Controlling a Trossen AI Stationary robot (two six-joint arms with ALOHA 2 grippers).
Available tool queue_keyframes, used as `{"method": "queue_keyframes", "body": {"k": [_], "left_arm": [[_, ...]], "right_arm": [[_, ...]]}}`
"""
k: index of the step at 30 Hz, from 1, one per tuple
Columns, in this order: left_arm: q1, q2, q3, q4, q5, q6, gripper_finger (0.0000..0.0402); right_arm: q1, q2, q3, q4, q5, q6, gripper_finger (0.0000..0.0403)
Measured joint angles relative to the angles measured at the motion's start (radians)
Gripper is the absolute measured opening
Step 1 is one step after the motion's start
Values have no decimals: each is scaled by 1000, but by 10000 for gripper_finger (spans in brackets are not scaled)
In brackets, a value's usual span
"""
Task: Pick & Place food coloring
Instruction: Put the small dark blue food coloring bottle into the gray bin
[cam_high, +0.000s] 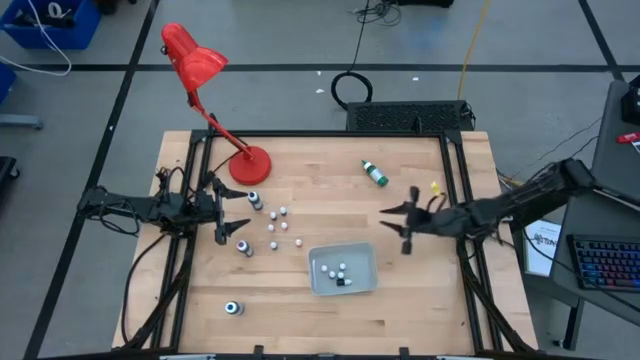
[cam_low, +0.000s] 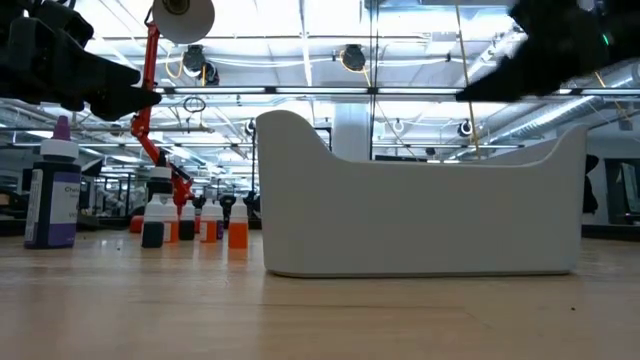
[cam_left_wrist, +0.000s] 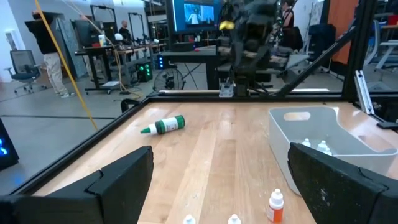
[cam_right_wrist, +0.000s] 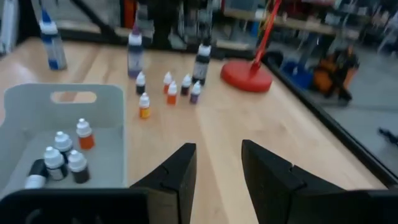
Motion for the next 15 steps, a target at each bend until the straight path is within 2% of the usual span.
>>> {"method": "queue_keyframes", "body": {"k": [3,6,8,10,12,15], "left_arm": [[0,0,0,0,0,0,365],[0,0,0,1,0,0,365],[0,0,0,0,0,0,365],[0,0,0,1,0,0,365],[0,0,0,2,0,0,365],[0,0,0,1,0,0,365]], "right_arm": [[-51,-153,-180,165,-81,-45,116],[-109,-278,-292,239,-140,-62,116],[-145,-362,-298,191,-156,-61,116],[-179,-399,-298,107,-210,-67,116],[-209,-440,-298,100,-268,-86,116],[-261,-468,-299,64,-271,-90,116]]}}
